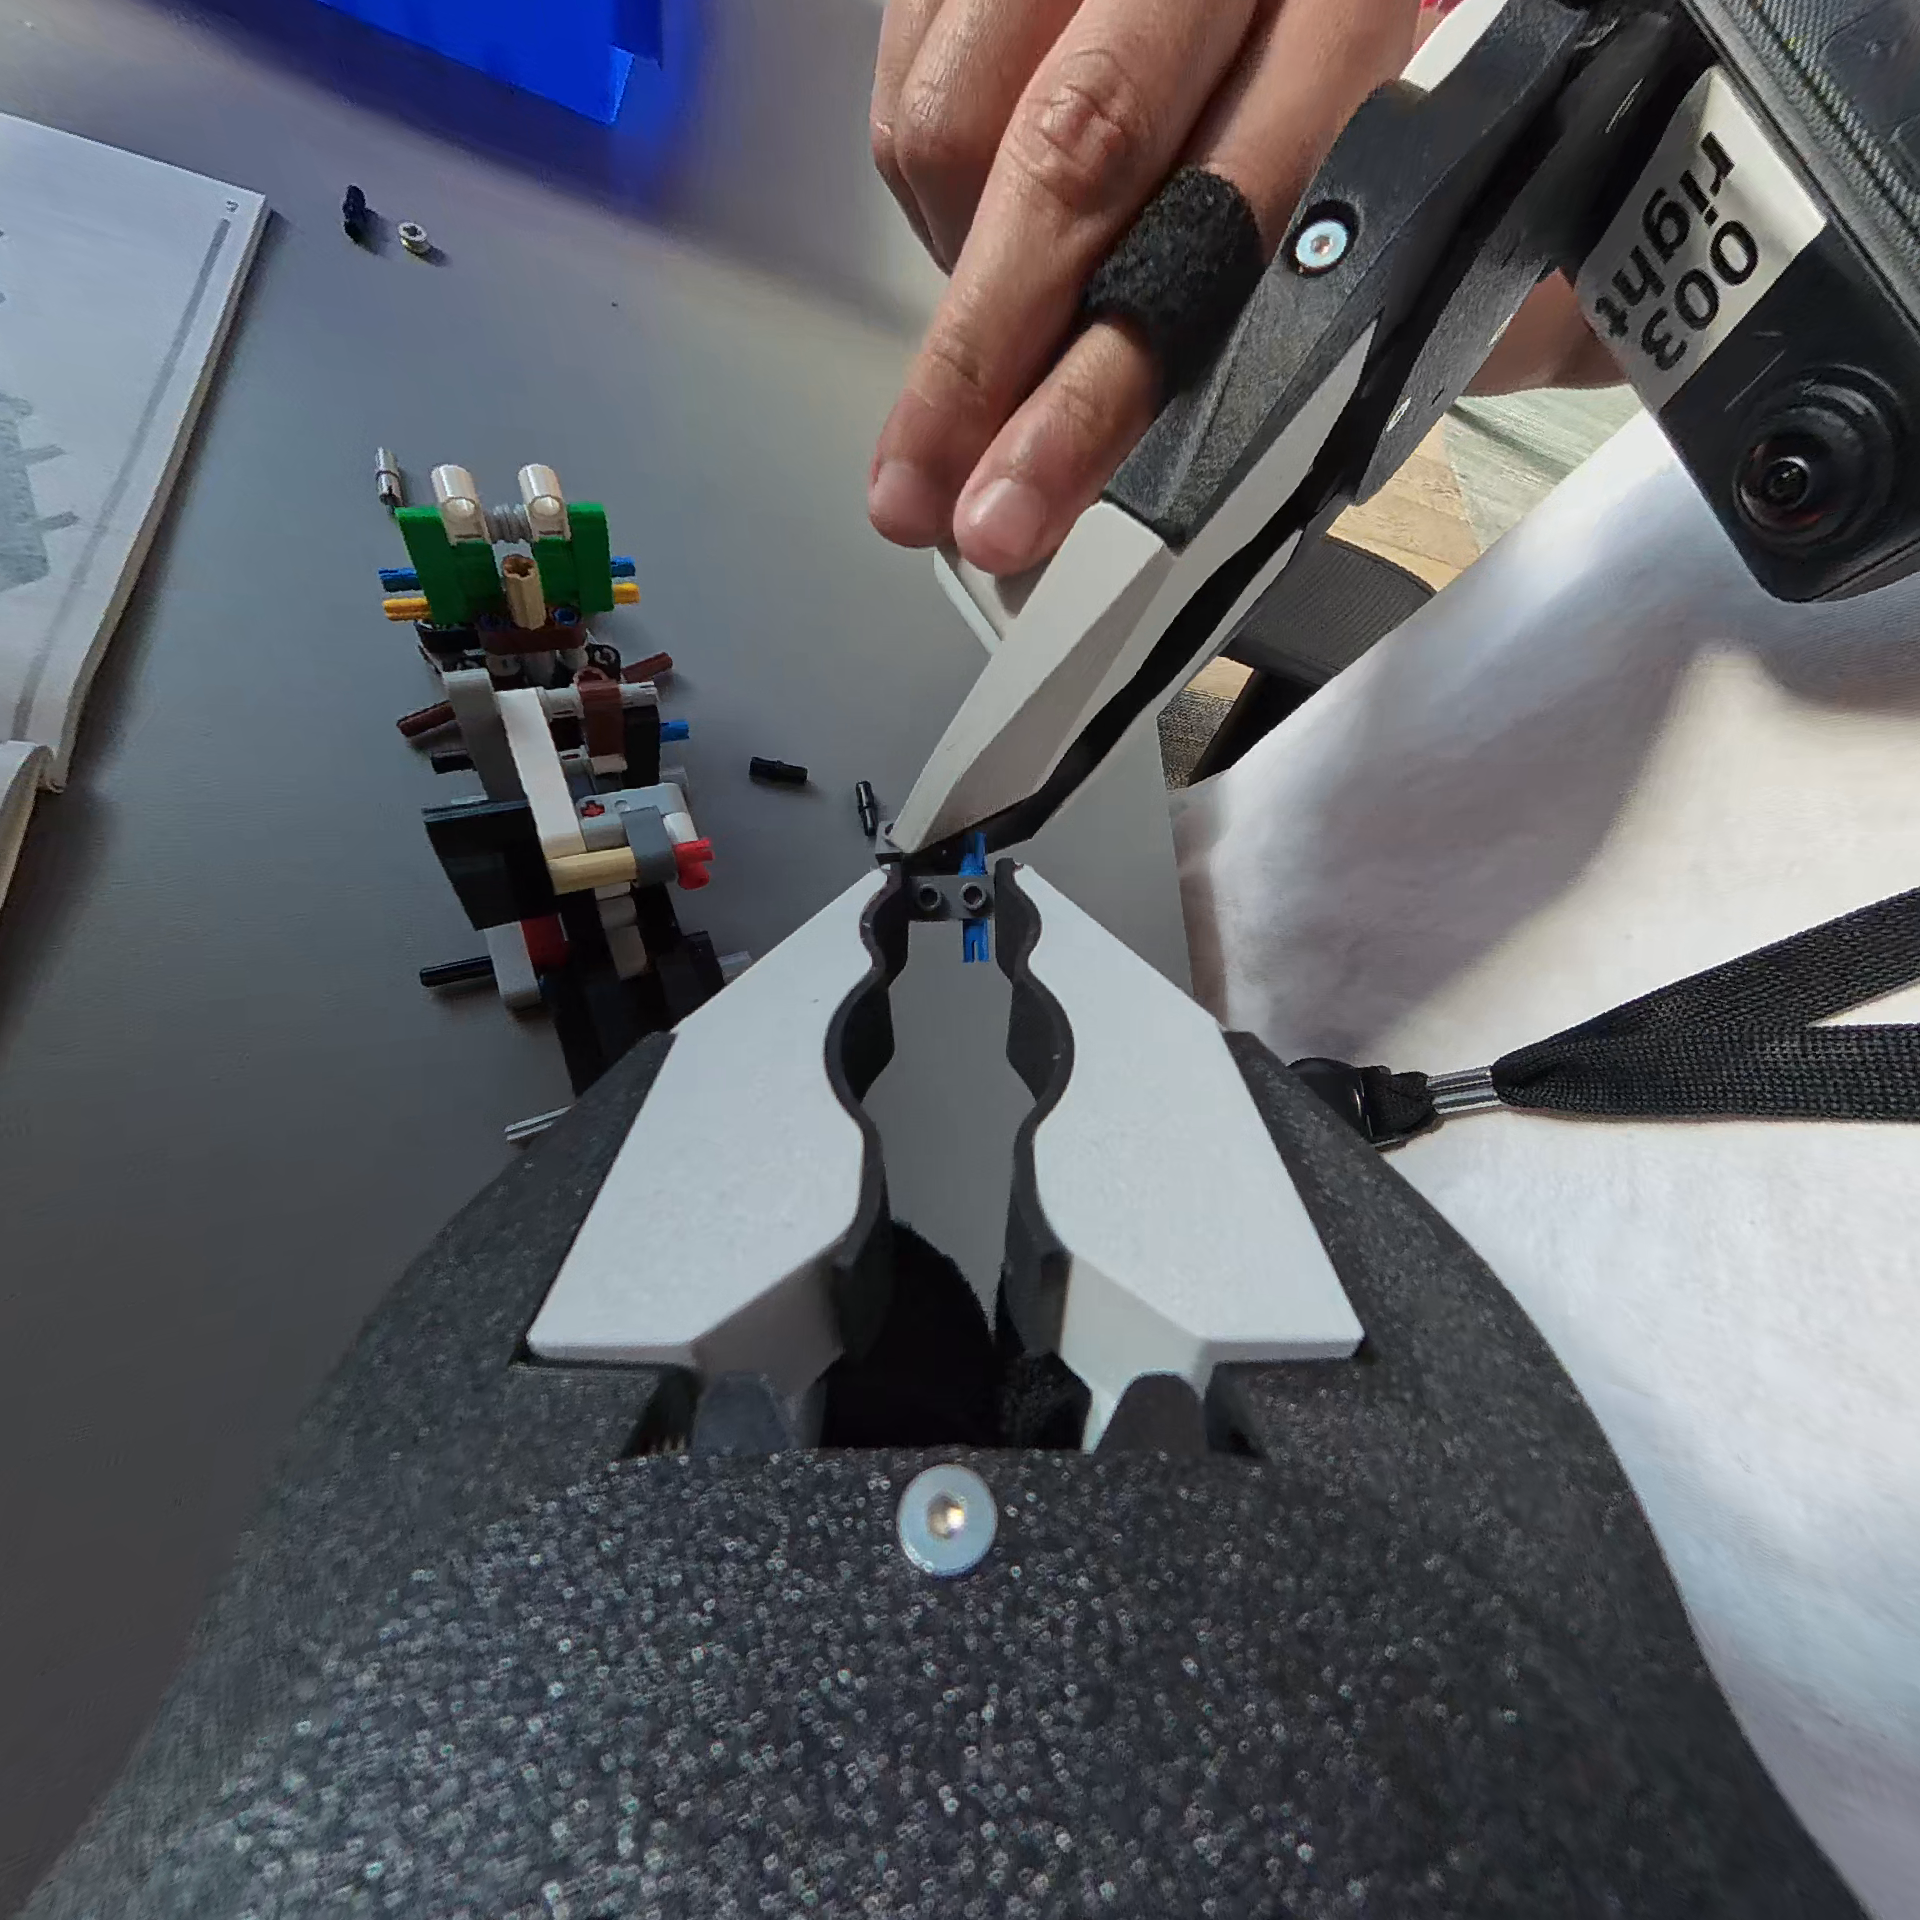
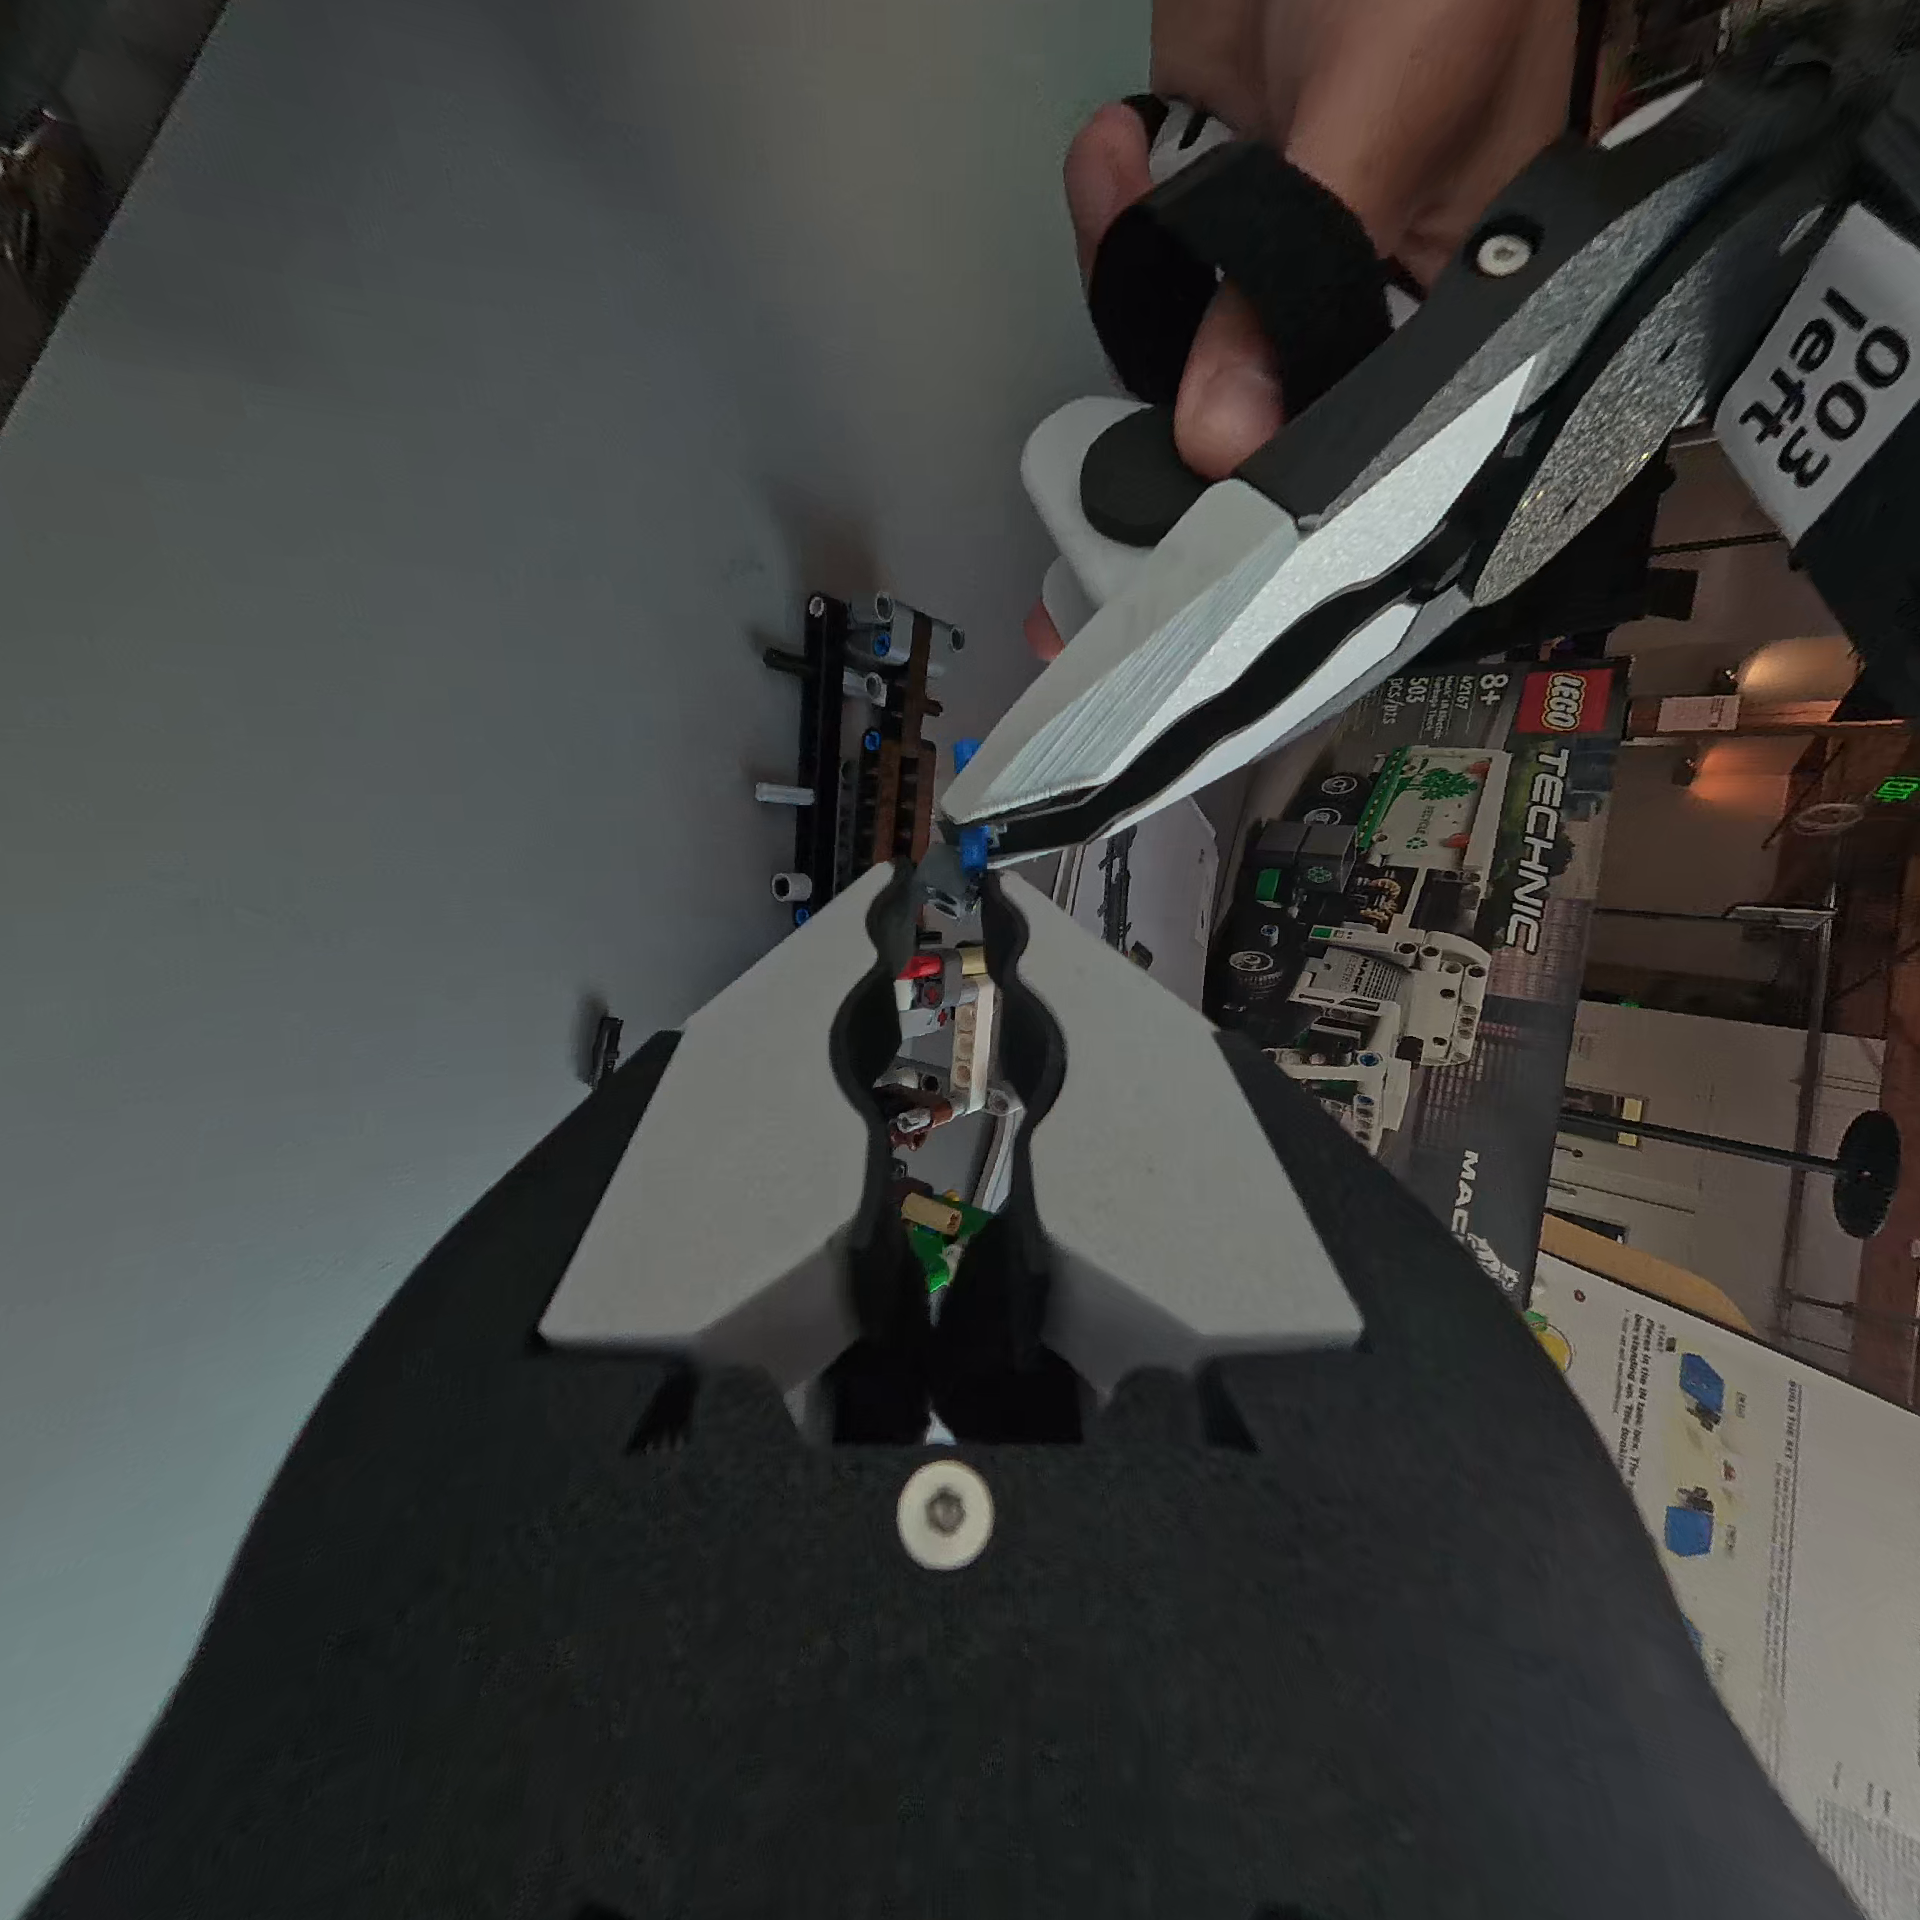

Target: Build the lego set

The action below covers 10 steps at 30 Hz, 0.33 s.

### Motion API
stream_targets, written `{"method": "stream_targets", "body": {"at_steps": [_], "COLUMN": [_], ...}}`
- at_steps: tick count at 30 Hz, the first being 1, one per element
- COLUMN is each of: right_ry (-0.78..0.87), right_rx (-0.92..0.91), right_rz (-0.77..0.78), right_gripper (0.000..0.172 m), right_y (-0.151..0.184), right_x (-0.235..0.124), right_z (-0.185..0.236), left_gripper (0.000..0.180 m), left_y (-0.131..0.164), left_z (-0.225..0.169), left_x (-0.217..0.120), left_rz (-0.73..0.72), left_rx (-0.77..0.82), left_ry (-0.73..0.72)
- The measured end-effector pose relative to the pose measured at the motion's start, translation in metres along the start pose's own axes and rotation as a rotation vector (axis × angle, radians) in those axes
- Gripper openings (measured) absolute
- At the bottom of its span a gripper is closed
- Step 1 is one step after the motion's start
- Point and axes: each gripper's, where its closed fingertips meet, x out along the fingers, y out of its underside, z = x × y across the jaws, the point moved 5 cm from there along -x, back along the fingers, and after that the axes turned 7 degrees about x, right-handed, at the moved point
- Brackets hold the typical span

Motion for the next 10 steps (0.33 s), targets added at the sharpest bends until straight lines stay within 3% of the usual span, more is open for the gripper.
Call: {"method": "stream_targets", "body": {"at_steps": [1,10], "right_ry": [0.006,0.005], "right_rx": [-0.022,-0.085], "right_rz": [-0.008,0.005], "right_gripper": [0.01,0.01], "right_y": [-0.0022,-0.0025], "right_x": [-0.0007,-0.0008], "right_z": [-0.0004,0.0051], "left_gripper": [0.014,0.014], "left_y": [-0.0012,-0.0002], "left_z": [-0.0008,-0.0021], "left_x": [0.0001,-0.0009], "left_rz": [0.006,0.073], "left_rx": [-0.005,-0.056], "left_ry": [0.016,0.003]}}
